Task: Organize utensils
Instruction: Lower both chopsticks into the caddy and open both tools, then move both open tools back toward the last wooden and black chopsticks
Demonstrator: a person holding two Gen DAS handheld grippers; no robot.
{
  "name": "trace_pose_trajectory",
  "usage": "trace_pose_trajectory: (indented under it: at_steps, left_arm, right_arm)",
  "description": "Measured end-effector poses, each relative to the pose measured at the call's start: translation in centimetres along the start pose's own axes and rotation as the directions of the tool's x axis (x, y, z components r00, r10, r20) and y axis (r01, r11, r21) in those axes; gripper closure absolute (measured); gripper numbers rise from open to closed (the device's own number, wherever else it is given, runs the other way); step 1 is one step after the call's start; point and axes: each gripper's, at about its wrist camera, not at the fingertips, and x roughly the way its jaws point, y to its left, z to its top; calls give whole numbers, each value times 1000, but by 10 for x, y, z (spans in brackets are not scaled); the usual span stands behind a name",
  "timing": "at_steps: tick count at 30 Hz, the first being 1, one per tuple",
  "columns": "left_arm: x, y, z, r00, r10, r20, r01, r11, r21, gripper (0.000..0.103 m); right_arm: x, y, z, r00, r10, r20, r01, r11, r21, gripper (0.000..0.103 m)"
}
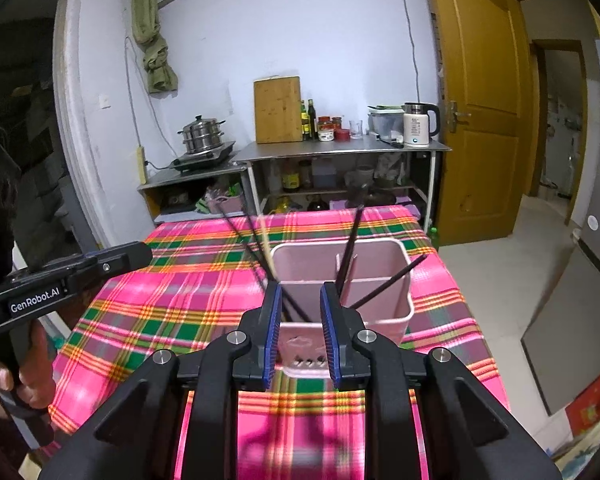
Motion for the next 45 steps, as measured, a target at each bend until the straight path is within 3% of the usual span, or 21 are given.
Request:
trace_pose_trajectory:
  at_steps: [25,41,45]
  left_arm:
    - [-46,26,-85,995,80,-62,-83,996,-37,91]
    - [-10,42,-114,981,76,-176,-92,992,-84,91]
    - [8,47,-116,976,72,-205,-94,990,-102,83]
  right_arm:
    - [-19,35,-52,996,63,-63,-64,998,-20,82]
    - [6,40,-78,985,86,-151,-90,996,-18,82]
    - [13,38,-82,982,89,-167,-92,996,-8,82]
